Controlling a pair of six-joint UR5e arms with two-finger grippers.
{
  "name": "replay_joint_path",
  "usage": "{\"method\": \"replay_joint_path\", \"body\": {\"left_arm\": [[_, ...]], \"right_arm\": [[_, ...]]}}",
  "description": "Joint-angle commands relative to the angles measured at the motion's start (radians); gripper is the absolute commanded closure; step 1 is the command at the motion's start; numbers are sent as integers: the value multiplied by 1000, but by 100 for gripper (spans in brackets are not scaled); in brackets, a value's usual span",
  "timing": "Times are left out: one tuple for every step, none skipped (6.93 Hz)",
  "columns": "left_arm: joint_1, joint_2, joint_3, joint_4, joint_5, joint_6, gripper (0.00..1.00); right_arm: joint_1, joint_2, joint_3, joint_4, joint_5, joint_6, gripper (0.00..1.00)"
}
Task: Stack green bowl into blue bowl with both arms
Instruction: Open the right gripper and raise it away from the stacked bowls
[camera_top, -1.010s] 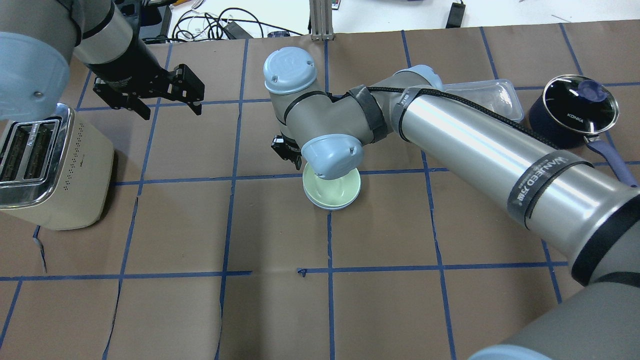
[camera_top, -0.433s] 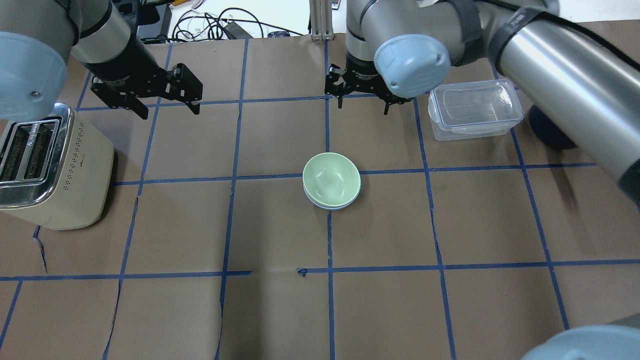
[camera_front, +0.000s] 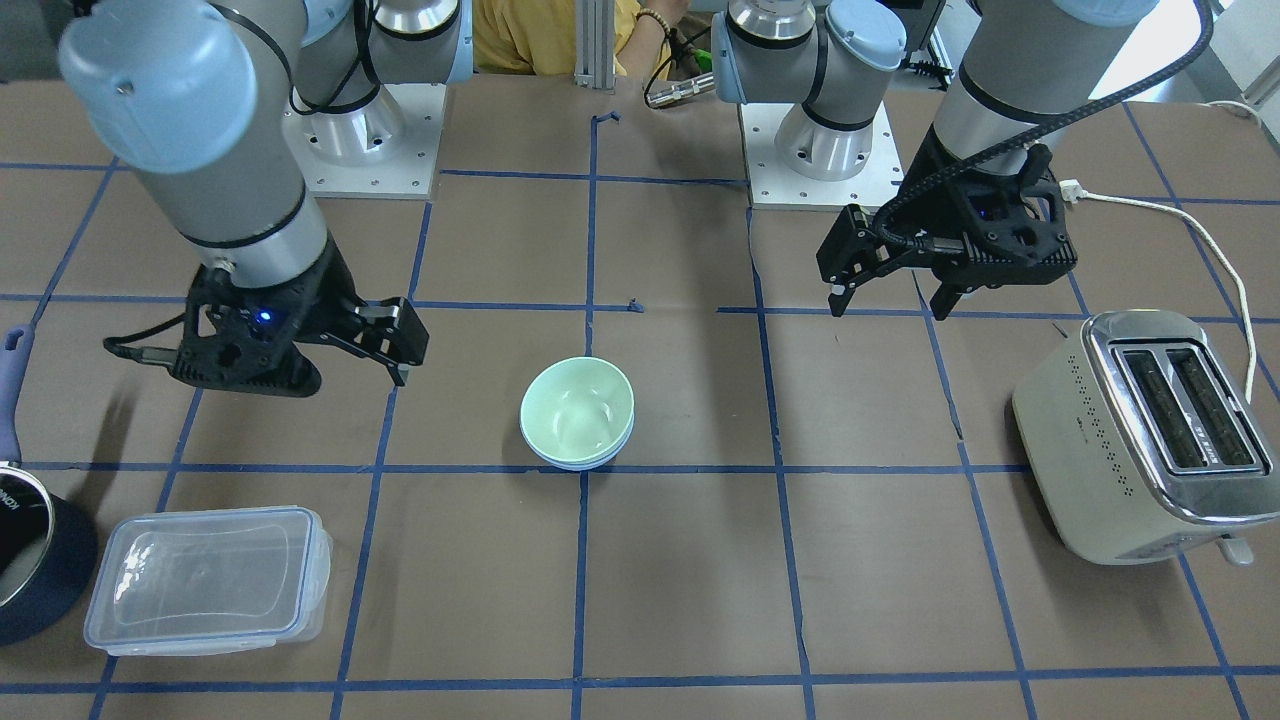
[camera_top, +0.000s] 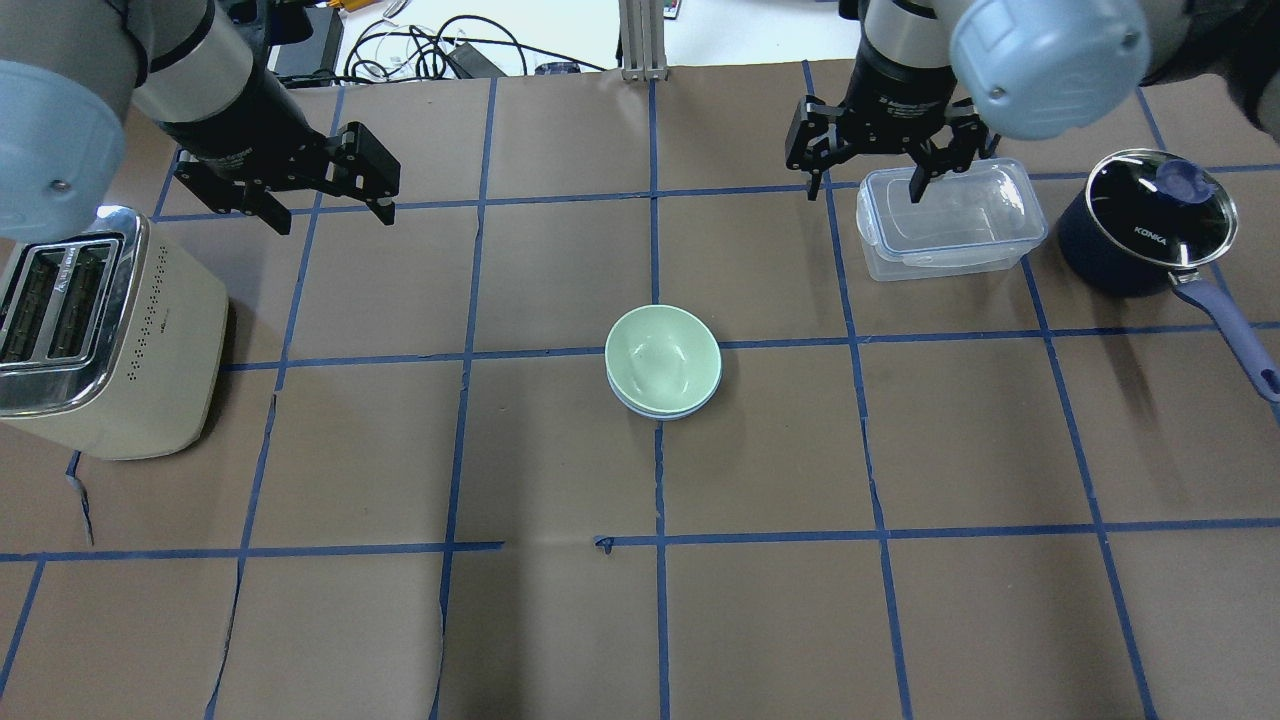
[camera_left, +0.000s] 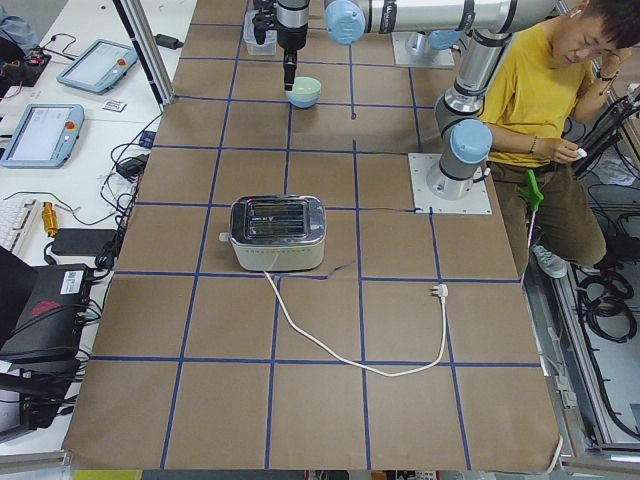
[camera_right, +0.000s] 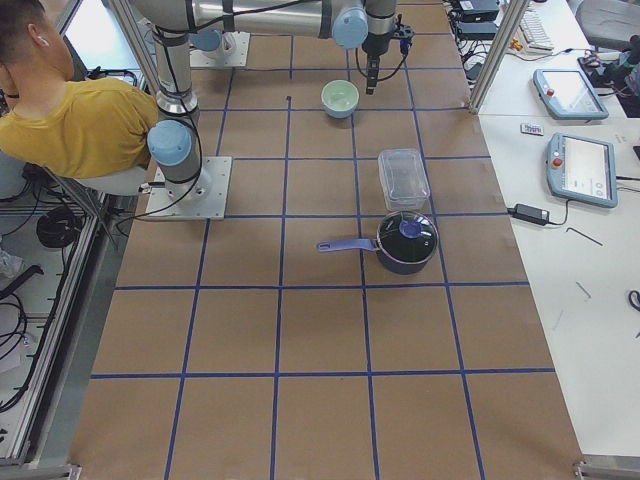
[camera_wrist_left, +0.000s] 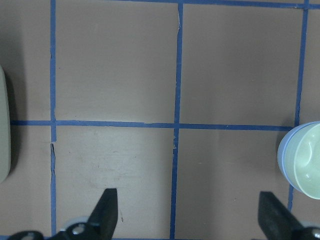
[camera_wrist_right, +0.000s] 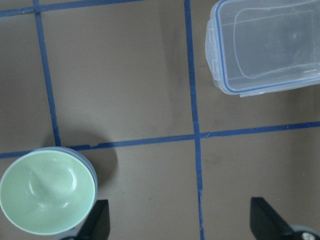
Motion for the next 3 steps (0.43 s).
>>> {"method": "replay_joint_path", "body": {"left_arm": [[1,1,-5,0,3,0,0],[1,-2,6,0,0,2,0],[0,1,0,0,-6,0,0]], "right_arm": [[-57,-168,128,30,-6,-100,0],[-72,-190,133,47,-13,-98,0],[-86,-190,138,77,-16,-98,0]]}}
